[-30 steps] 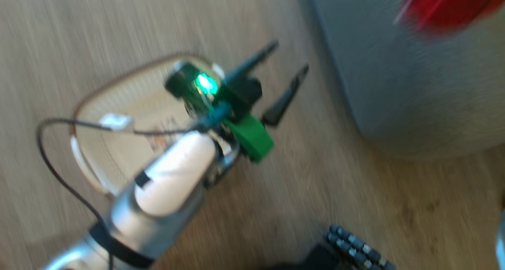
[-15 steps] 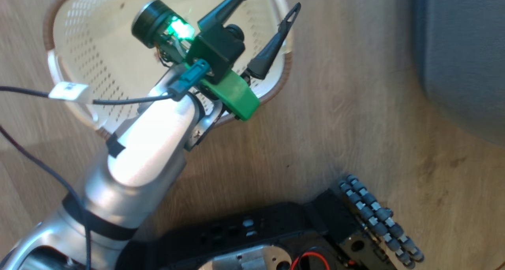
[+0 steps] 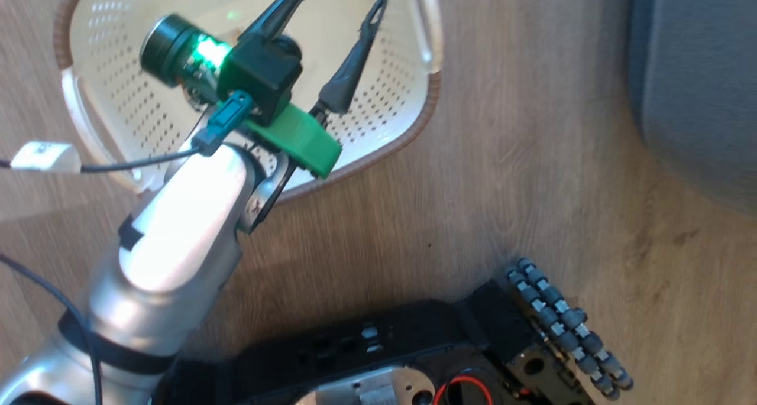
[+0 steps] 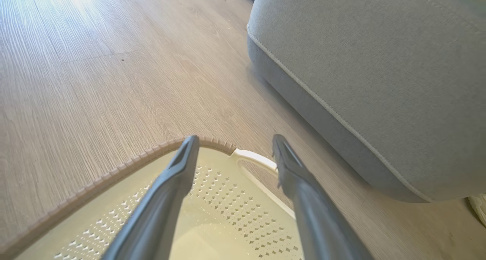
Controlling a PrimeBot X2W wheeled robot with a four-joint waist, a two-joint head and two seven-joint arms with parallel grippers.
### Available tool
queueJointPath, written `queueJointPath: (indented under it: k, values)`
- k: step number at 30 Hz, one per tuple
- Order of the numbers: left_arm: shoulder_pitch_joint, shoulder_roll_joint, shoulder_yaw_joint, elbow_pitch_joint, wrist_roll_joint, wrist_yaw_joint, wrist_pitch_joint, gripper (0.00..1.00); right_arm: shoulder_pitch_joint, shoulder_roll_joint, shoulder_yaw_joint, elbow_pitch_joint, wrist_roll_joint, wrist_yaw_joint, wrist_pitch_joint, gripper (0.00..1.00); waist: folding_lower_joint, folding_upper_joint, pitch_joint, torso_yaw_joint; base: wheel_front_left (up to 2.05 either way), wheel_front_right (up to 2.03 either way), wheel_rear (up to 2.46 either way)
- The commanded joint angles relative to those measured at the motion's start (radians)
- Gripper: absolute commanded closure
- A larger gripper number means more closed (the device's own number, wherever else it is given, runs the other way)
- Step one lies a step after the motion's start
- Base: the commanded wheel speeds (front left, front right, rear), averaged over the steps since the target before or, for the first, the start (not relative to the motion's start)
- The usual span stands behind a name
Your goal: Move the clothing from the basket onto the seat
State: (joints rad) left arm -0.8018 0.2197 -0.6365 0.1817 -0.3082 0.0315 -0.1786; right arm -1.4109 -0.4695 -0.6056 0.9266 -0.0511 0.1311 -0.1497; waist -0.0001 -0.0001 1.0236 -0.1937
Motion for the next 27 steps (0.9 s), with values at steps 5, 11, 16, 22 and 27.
queueJointPath:
  k: [5, 11, 16, 22, 27]
  values:
    - [0.110, 0.033, 0.040, -0.014, -0.039, 0.018, -0.023, 0.00, 0.167, 0.018, 0.127, 0.009, 0.042, 0.000, -0.071, 0.00, 0.0001, 0.0001, -0.194, -0.060, 0.00, 0.00, 0.00]
    - [0.250, 0.023, 0.091, 0.038, -0.119, 0.048, -0.060, 0.00, 0.404, 0.102, 0.332, -0.094, 0.158, 0.000, -0.096, 0.00, 0.0001, 0.0001, -0.439, -0.077, 0.00, 0.00, 0.00]
    - [0.375, -0.006, 0.149, 0.068, -0.170, 0.096, -0.077, 0.00, 0.640, 0.132, 0.438, -0.251, 0.235, 0.000, -0.101, 0.00, 0.0001, 0.0001, -0.619, -0.035, 0.00, 0.00, 0.00]
    - [0.470, -0.016, 0.210, 0.086, -0.169, 0.116, -0.082, 0.00, 0.895, 0.204, 0.498, -0.408, 0.233, 0.000, -0.105, 0.00, 0.0001, 0.0001, -0.756, 0.048, 0.00, 0.00, 0.00]
    - [0.530, -0.025, 0.273, 0.111, -0.140, 0.121, -0.083, 0.00, 1.039, 0.281, 0.546, -0.469, 0.176, 0.000, -0.111, 0.00, 0.0001, 0.0001, -0.833, 0.106, 0.00, 0.00, 0.00]
